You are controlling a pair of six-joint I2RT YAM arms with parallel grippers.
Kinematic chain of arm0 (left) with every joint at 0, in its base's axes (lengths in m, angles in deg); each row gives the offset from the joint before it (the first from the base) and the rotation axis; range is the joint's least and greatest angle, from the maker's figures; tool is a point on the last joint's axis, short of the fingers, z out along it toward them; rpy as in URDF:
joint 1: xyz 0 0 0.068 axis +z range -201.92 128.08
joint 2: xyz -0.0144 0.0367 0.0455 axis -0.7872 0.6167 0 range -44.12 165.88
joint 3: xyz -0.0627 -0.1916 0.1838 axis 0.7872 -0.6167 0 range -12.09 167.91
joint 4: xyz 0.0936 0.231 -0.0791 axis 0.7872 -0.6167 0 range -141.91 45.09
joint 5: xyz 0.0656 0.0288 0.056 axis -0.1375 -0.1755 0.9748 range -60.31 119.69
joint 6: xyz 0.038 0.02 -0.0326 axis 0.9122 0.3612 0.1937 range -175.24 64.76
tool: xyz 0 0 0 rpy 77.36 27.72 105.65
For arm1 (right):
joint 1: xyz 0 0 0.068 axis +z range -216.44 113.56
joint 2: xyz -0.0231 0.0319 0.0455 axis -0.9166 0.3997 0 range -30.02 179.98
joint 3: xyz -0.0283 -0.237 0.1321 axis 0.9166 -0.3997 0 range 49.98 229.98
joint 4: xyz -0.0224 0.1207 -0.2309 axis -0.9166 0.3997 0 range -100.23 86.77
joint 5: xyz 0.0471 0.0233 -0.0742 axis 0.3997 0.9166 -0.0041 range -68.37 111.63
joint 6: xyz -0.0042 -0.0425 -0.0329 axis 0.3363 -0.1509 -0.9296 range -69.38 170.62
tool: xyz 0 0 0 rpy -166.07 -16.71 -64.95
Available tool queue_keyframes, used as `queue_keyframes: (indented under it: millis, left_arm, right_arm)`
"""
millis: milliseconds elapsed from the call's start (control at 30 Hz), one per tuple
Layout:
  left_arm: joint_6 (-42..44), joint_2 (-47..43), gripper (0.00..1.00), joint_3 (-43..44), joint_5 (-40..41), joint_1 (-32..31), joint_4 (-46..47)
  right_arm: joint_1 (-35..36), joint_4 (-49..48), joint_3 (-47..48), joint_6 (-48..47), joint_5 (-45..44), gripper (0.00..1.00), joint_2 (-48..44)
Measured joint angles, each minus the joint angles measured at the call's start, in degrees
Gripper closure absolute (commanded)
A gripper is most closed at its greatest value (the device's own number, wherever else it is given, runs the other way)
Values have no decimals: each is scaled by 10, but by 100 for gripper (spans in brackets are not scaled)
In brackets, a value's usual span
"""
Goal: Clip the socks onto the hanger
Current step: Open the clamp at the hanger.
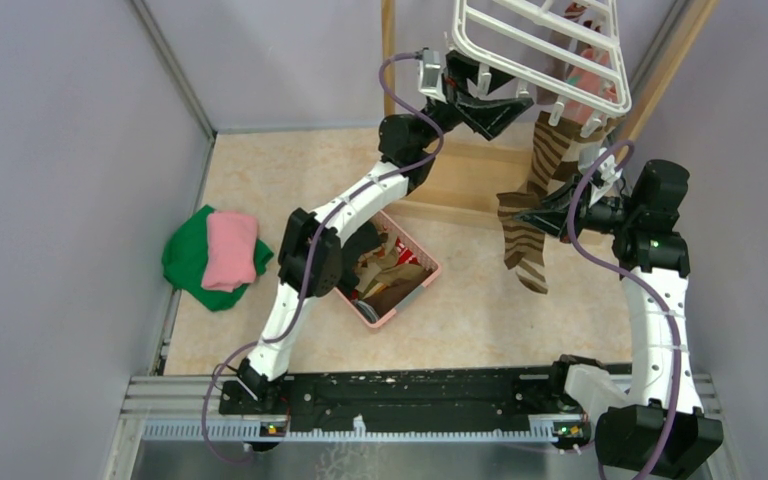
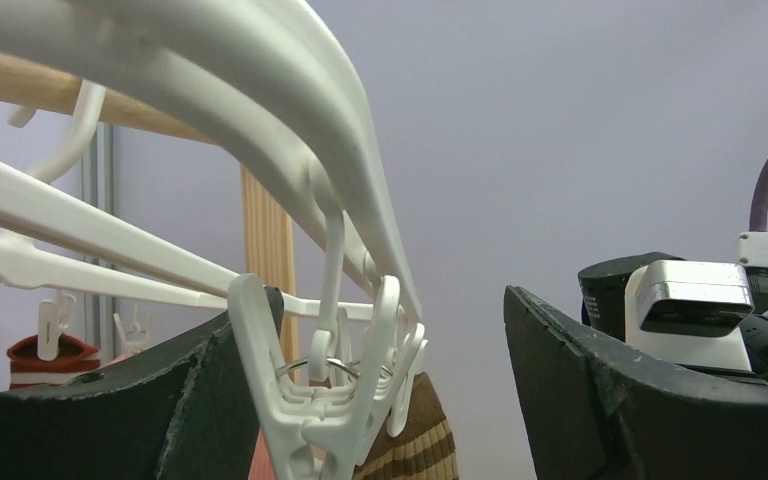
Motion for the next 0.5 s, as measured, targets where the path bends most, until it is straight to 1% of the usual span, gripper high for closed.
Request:
queue_keyframes:
  millis: [333,500]
  left_arm:
    - [0,10,15,22,-2,-4,-24]
    - [0,19,17,26,-4,-4,-33]
  right_arm:
    - [0,0,0,0,1,100,0]
    - [0,0,0,0,2,100,0]
